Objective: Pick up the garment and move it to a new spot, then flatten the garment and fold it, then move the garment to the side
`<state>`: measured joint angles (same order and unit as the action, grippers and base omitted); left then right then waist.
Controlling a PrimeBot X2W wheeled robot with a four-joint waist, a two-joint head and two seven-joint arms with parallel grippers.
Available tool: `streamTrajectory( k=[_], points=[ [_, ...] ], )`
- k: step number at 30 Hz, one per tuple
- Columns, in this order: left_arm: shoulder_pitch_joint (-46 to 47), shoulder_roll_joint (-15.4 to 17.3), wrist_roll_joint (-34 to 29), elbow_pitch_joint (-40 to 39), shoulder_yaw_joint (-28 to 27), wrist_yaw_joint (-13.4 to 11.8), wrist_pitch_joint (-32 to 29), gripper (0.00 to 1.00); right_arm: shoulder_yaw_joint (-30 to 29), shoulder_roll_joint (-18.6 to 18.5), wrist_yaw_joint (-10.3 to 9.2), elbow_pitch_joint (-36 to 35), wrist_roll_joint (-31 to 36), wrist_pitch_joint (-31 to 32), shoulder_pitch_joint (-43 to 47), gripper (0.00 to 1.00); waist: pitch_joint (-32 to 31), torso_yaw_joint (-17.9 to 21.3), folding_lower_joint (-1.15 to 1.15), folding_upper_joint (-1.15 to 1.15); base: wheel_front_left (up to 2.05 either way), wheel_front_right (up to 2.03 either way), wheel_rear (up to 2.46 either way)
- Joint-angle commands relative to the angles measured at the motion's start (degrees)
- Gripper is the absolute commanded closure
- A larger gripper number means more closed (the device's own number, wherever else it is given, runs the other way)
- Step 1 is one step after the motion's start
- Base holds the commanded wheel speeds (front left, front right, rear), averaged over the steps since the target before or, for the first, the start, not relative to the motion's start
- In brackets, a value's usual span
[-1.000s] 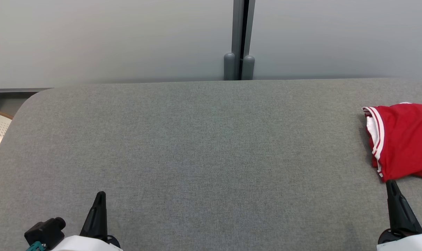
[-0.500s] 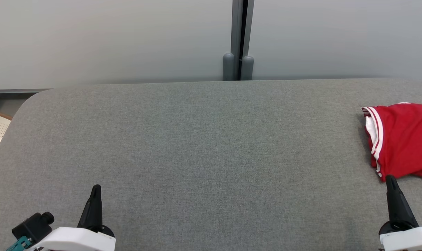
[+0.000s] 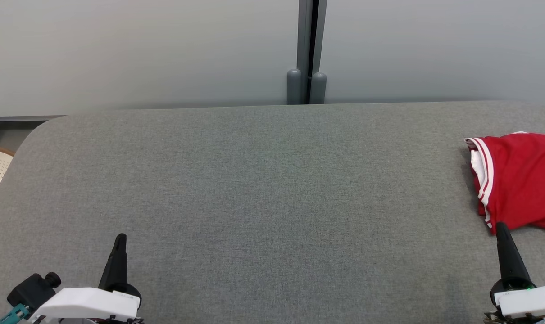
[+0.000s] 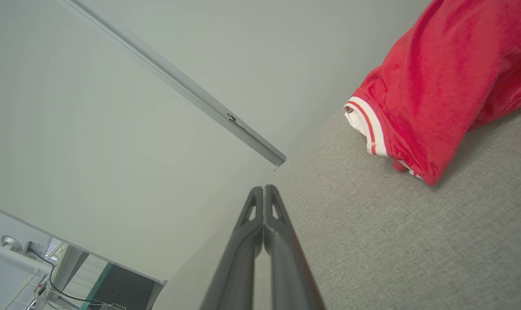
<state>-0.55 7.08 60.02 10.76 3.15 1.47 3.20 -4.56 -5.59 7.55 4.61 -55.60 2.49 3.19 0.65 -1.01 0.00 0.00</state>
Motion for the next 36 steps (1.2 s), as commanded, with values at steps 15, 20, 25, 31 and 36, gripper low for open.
streamTrajectory(
  k=[15, 20, 25, 31, 36],
  points=[
    [3.27, -0.71, 9.42, 0.53, -2.79, 1.94, -2.54, 1.00, -0.34, 0.28, -0.05, 2.24, -10.82, 0.98, -3.65, 1.00, -0.10, 0.21, 0.00, 0.00, 0.00, 0.00, 0.00],
    [3.74, -1.02, 11.87, 0.82, -3.46, 2.36, -3.20, 1.00, -0.43, 0.48, -0.06, 2.98, -13.60, 1.18, -4.17, 1.00, -0.13, 0.28, 0.00, 0.00, 0.00, 0.00, 0.00],
    [4.13, -1.26, 13.83, 1.06, -3.98, 2.73, -3.77, 1.00, -0.50, 0.61, -0.06, 3.53, -15.79, 1.43, -4.81, 1.00, -0.15, 0.33, 0.00, 0.00, 0.00, 0.00, 0.00],
    [4.41, -1.52, 16.52, 1.40, -4.72, 3.23, -4.58, 1.00, -0.61, 0.85, -0.07, 4.47, -18.89, 1.66, -5.44, 1.00, -0.19, 0.41, 0.00, 0.00, 0.00, 0.00, 0.00],
    [4.92, -1.82, 18.64, 1.62, -5.32, 3.68, -5.16, 1.00, -0.70, 0.99, -0.05, 5.02, -21.30, 1.93, -6.05, 1.00, -0.22, 0.48, 0.00, 0.00, 0.00, 0.00, 0.00]
  ],
)
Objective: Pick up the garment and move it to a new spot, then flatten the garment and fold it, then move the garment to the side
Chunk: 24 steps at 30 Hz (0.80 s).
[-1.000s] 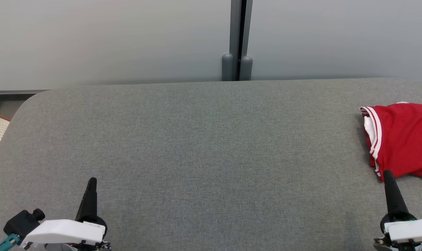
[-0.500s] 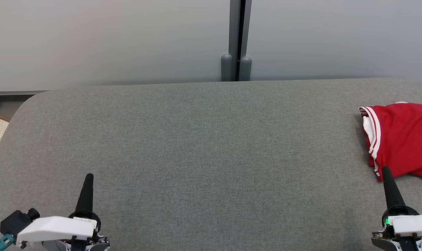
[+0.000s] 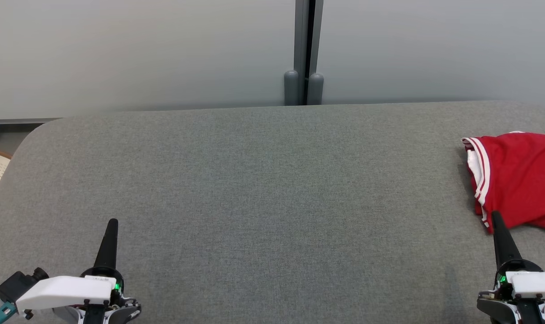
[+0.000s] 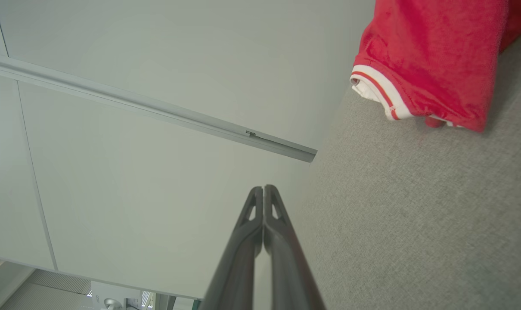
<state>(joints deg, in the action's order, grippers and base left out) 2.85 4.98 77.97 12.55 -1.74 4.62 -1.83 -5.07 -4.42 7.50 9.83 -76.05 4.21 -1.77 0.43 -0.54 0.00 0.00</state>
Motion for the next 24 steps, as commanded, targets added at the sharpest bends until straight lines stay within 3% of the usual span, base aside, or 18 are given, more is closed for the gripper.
streamTrajectory(
  k=[1, 24],
  points=[
    [1.62, 0.22, 1.13, -0.13, -0.54, 0.56, -0.29, 1.00, -0.22, -0.13, 0.01, -0.05, -1.36, 0.28, -1.18, 1.00, -0.01, 0.02, 0.00, 0.00, 0.00, 0.00, 0.00],
    [2.94, -1.03, 10.01, 0.92, -3.00, 2.15, -2.84, 1.00, -0.64, 0.59, 0.00, 2.77, -11.27, 1.26, -3.34, 1.00, -0.15, 0.32, 0.00, 0.00, 0.00, 0.00, 0.00]
  ],
)
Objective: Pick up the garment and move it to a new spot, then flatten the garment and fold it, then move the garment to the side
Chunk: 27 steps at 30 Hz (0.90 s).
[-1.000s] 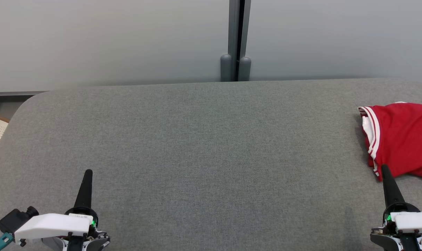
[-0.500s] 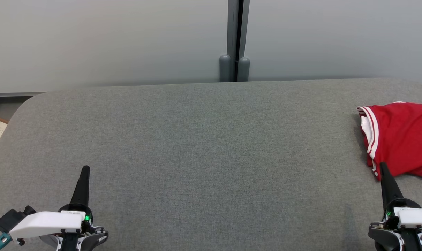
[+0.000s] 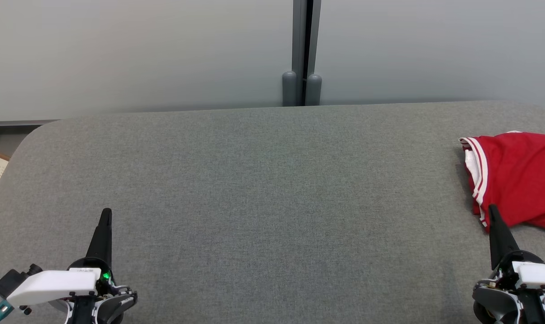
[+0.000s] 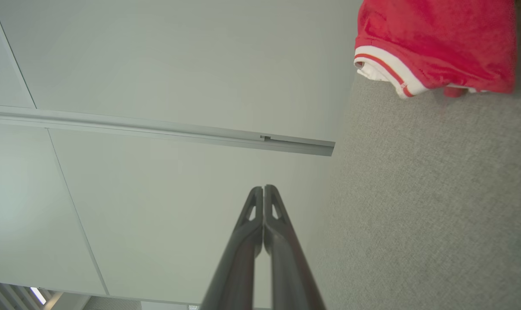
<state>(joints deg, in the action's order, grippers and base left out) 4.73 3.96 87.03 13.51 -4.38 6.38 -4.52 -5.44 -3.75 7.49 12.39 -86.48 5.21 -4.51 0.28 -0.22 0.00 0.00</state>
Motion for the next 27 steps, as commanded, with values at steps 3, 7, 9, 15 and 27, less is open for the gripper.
streamTrajectory(
  k=[3, 7, 9, 15, 27],
  points=[
    [1.18, -0.11, 1.82, 0.10, -0.67, 0.65, -0.48, 1.00, -0.31, 0.00, 0.01, 0.58, -2.05, 0.39, -0.95, 1.00, -0.02, 0.05, 0.00, 0.00, 0.00, 0.00, 0.00],
    [1.50, -0.22, 3.25, 0.29, -1.09, 0.80, -0.92, 1.00, -0.37, 0.09, 0.01, 0.92, -3.51, 0.55, -1.39, 1.00, -0.05, 0.10, 0.00, 0.00, 0.00, 0.00, 0.00],
    [1.64, -0.31, 3.99, 0.37, -1.24, 0.92, -1.09, 1.00, -0.41, 0.15, 0.01, 1.10, -4.28, 0.65, -1.57, 1.00, -0.06, 0.13, 0.00, 0.00, 0.00, 0.00, 0.00],
    [1.89, -0.54, 5.43, 0.58, -1.70, 1.37, -1.56, 1.00, -0.46, 0.30, 0.00, 1.62, -6.12, 0.83, -1.77, 1.00, -0.09, 0.19, 0.00, 0.00, 0.00, 0.00, 0.00],
    [1.87, -0.69, 5.76, 0.64, -1.91, 1.28, -1.82, 1.00, -0.56, 0.39, 0.00, 1.79, -6.44, 0.93, -2.05, 1.00, -0.10, 0.22, 0.00, 0.00, 0.00, 0.00, 0.00]
  ],
)
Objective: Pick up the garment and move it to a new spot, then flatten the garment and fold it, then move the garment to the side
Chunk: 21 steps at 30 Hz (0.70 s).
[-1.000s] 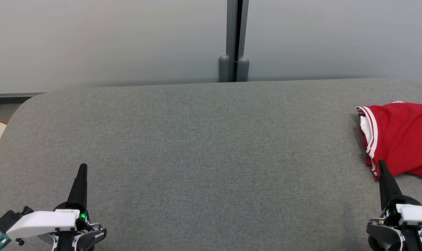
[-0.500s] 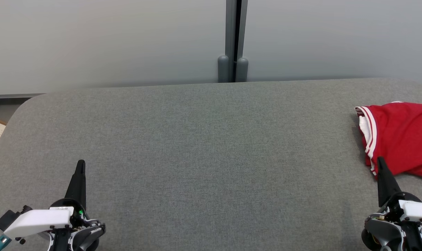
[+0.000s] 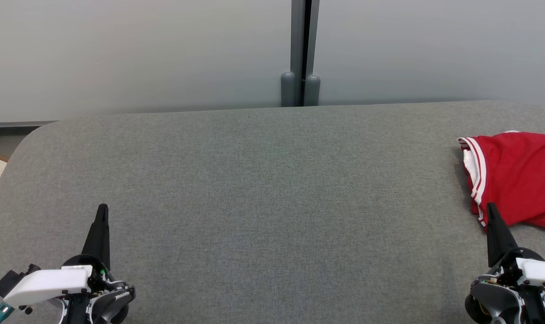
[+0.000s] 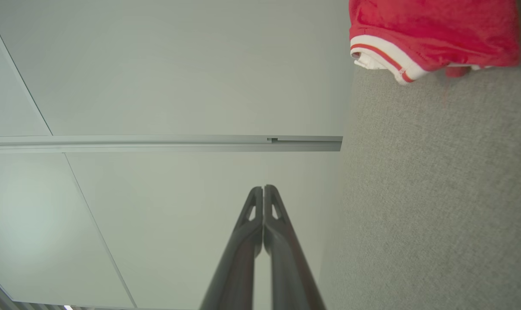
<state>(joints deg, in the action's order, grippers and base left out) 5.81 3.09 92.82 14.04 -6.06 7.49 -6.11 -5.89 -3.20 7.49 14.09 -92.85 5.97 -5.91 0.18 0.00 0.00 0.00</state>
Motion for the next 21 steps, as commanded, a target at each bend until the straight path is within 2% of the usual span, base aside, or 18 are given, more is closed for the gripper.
streamTrajectory(
  k=[1, 21],
  points=[
    [0.79, 0.18, -0.04, 0.11, -0.23, 0.17, -0.24, 1.00, -0.12, -0.15, 0.00, 0.09, -0.05, 0.18, -0.65, 1.00, 0.00, 0.00, 0.00, 0.00, 0.00, 0.00, 0.00],
    [0.82, 0.06, -0.23, 0.10, -0.36, 0.17, -0.30, 1.00, -0.26, -0.02, 0.00, 0.10, 0.16, 0.36, -0.67, 1.00, 0.00, 0.00, 0.00, 0.00, 0.00, 0.00, 0.00]
  ],
)
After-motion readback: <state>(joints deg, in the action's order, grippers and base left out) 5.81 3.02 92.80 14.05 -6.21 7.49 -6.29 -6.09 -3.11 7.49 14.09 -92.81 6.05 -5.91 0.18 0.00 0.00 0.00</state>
